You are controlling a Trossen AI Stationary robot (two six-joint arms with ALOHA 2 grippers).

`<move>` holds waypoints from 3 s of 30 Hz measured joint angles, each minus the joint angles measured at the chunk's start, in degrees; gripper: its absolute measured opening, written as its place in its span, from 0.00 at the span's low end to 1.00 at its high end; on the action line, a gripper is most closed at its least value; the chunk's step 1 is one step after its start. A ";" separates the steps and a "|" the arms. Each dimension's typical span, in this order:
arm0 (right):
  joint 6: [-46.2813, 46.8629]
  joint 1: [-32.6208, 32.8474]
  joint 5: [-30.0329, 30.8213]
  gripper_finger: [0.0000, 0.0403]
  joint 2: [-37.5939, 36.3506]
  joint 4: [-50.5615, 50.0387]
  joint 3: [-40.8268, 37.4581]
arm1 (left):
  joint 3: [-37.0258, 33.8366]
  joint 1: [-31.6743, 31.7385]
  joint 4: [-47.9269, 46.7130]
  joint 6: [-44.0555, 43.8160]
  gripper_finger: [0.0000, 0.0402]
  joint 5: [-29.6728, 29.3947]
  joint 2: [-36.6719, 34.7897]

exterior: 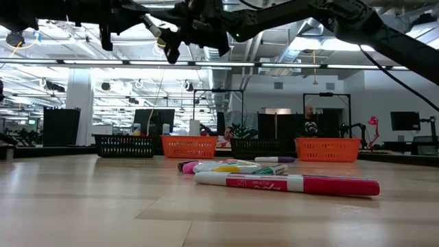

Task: Pick & Place Markers
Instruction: Put the blue marker pen into the left orange bin

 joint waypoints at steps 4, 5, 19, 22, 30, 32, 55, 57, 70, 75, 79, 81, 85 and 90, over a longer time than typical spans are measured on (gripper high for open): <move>2.41 -1.96 -7.53 0.47 0.00 -0.55 0.00 | 0.00 0.01 -0.05 1.18 0.14 -0.32 -0.04; 2.44 -2.66 -10.31 0.49 0.00 -1.39 0.00 | 0.00 0.07 -0.22 1.66 0.14 -0.69 -0.05; -3.09 -15.14 -19.35 0.59 -2.83 -5.53 0.00 | 16.02 5.64 -26.92 3.44 0.14 1.15 11.46; -6.78 -16.94 -18.34 0.59 -5.56 -5.63 0.00 | 20.40 10.22 -31.45 3.43 0.14 6.91 16.20; -32.61 -19.95 -6.30 0.59 -15.49 -32.41 0.02 | 28.67 21.22 -36.15 3.71 0.14 21.54 27.23; -42.28 -19.18 1.95 0.58 -18.00 -43.87 0.02 | 30.33 22.81 -38.25 4.78 0.14 22.79 29.90; -49.70 -18.14 9.84 0.33 -18.40 -61.60 -7.73 | 40.26 32.63 -52.51 20.23 0.14 32.77 44.93; -50.53 -19.59 5.27 0.33 -18.45 -61.20 -9.25 | 40.26 32.76 -52.49 21.64 0.14 33.08 44.94; -50.32 -24.78 14.22 0.33 -24.76 -56.75 -11.04 | 40.28 32.63 -52.36 22.72 0.14 35.33 45.64; -47.94 -22.37 26.99 0.34 -28.32 -56.96 -11.52 | 40.28 32.63 -52.32 22.40 0.14 35.20 45.64; -44.82 -20.29 33.71 0.35 -32.96 -51.82 -19.51 | 40.28 32.61 -52.33 22.29 0.14 35.18 45.64; -40.53 -19.56 40.64 0.34 -36.45 -47.72 -26.38 | 40.28 32.59 -52.31 22.35 0.14 35.20 45.64; -34.78 -19.47 44.45 0.33 -47.35 -32.91 -44.30 | 40.28 32.45 -51.96 23.75 0.14 35.18 46.16; -27.44 -19.38 45.43 0.34 -62.64 -12.61 -65.98 | 41.93 31.59 -52.11 27.13 0.14 35.16 51.17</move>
